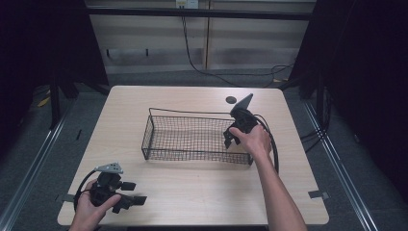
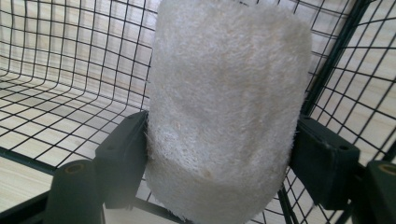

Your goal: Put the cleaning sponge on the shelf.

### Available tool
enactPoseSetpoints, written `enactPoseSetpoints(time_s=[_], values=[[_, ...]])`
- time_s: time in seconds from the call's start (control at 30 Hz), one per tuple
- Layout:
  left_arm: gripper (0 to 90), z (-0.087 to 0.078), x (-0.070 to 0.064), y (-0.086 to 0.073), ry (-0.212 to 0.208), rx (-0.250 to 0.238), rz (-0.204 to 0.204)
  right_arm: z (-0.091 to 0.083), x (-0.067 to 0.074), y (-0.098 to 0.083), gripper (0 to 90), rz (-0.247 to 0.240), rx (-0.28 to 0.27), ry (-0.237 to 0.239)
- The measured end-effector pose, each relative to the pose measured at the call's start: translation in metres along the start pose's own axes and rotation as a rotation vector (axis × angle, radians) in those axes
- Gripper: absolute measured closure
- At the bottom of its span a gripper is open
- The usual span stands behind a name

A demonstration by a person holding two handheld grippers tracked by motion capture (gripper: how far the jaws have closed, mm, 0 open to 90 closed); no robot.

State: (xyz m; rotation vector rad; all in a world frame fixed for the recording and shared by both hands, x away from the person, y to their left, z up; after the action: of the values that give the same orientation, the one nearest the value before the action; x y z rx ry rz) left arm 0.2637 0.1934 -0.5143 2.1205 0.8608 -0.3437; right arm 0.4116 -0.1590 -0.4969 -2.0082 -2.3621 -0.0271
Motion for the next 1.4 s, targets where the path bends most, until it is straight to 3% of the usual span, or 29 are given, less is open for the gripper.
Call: enactPoseSetpoints(time_s=[0.8, 1.23, 1.3, 1.4], values=[[21.2, 0.000, 0.000, 0.000, -0.004, 0.001, 0.000, 0.019, 0.001, -0.003, 25.1, 0.035, 0.042, -0.027], [21.2, 0.000, 0.000, 0.000, -0.001, 0.007, 0.005, 0.028, 0.001, -0.004, 24.2, 0.032, 0.055, -0.049], [21.2, 0.000, 0.000, 0.000, 0.000, 0.008, 0.005, 0.029, 0.002, -0.005, 24.1, 0.009, 0.071, -0.058], [21.2, 0.000, 0.000, 0.000, -0.001, 0.008, 0.005, 0.029, 0.002, -0.005, 23.4, 0.010, 0.074, -0.064]])
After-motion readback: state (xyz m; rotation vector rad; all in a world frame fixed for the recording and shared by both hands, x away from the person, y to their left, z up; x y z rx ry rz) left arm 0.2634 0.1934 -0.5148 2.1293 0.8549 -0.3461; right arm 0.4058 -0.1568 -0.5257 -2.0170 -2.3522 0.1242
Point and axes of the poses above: each handheld gripper's, and its own axes: z roughly forward along the jaws, y roughly out of its top, x roughly to its left, the point moved 8 cm from there along z, roughly forward along the jaws, and after that the axes turned 8 degrees about -y, right-handed, at the moved point
